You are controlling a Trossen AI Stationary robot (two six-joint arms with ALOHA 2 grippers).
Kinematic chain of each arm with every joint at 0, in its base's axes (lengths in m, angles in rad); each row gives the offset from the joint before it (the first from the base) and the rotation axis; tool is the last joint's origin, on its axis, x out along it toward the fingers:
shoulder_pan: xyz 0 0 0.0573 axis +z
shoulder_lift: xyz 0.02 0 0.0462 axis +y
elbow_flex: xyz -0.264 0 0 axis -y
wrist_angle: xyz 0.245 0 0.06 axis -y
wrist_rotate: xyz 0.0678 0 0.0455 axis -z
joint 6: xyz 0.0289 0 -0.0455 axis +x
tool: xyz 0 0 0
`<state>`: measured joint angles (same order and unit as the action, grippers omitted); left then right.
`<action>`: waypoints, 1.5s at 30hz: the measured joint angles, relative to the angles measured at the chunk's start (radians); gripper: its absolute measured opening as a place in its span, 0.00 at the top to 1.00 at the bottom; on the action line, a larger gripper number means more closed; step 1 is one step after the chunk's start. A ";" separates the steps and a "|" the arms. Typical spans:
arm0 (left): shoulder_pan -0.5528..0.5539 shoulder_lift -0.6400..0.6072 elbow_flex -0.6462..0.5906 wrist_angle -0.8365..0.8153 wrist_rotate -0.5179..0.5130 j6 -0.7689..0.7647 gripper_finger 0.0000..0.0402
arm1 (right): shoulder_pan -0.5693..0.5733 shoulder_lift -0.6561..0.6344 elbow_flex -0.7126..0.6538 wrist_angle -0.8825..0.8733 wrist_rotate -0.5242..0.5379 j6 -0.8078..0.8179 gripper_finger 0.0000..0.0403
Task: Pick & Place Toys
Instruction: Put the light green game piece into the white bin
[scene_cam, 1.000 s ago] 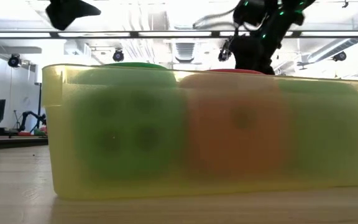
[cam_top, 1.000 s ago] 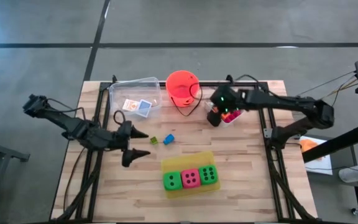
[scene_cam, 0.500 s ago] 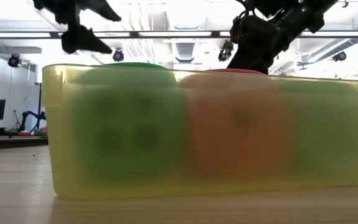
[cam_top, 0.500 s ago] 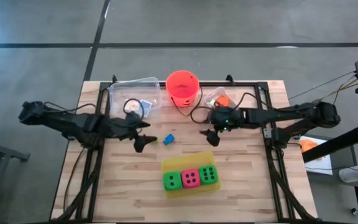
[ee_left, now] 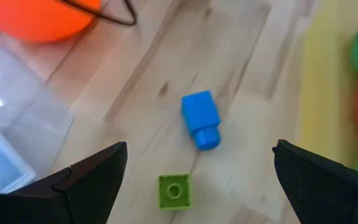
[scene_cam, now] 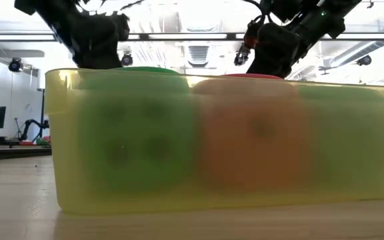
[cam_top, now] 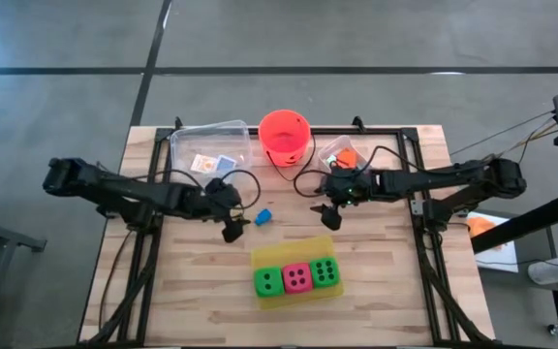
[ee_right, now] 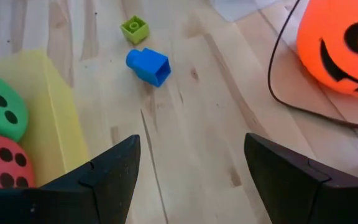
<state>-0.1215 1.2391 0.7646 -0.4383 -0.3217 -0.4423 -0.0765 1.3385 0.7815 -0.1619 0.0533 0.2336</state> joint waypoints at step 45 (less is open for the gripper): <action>0.053 0.321 -0.066 0.011 0.055 -0.016 0.02 | 0.002 -0.002 0.000 -0.068 -0.001 -0.009 0.30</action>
<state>-0.0688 1.5600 0.6991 -0.4275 -0.2668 -0.4583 -0.0742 1.3369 0.7815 -0.2295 0.0525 0.2243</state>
